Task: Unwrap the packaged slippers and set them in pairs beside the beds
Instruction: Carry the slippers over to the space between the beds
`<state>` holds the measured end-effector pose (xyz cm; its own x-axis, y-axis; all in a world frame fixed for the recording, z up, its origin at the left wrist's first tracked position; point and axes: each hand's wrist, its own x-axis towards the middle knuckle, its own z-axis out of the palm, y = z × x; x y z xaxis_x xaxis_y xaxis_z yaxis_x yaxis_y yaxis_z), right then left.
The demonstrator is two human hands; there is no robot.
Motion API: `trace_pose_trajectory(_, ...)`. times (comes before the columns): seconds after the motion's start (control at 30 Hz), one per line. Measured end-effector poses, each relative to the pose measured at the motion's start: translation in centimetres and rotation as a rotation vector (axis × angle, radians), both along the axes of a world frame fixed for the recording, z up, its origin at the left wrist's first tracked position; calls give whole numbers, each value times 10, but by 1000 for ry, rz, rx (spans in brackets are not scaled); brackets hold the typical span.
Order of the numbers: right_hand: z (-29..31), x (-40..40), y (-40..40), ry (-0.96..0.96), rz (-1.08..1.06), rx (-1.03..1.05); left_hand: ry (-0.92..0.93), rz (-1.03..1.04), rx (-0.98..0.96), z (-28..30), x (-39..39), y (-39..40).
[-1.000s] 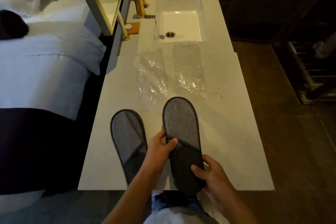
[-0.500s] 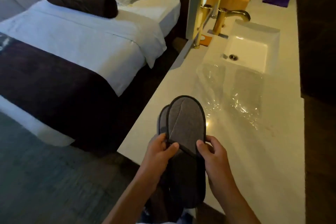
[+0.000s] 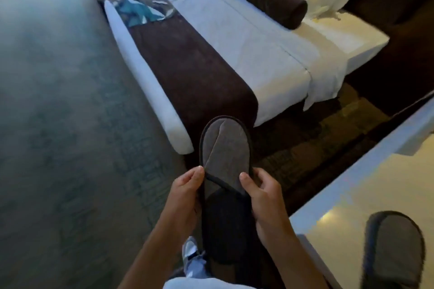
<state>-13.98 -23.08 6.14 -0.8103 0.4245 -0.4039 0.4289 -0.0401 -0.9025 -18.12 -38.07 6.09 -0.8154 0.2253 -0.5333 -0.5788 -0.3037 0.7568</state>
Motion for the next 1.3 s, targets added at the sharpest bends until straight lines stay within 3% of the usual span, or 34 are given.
trace_pose_trajectory(0.5,-27,-258,-230,-51,412,-132,-37,461,-32,-22,-189,-235)
trace_pose_trajectory(0.7,-51,-419,-312,-38,497,-132,-5,549,-154,-36,-346,-312)
trace_pose_trajectory(0.87,-37,-559,-380,-13,609,-149,13,593,-198,-21,-473,-383)
trace_pose_trajectory(1.3,-36,-875,-543,-32,586,-147,-33,605,-82,-38,-798,-548)
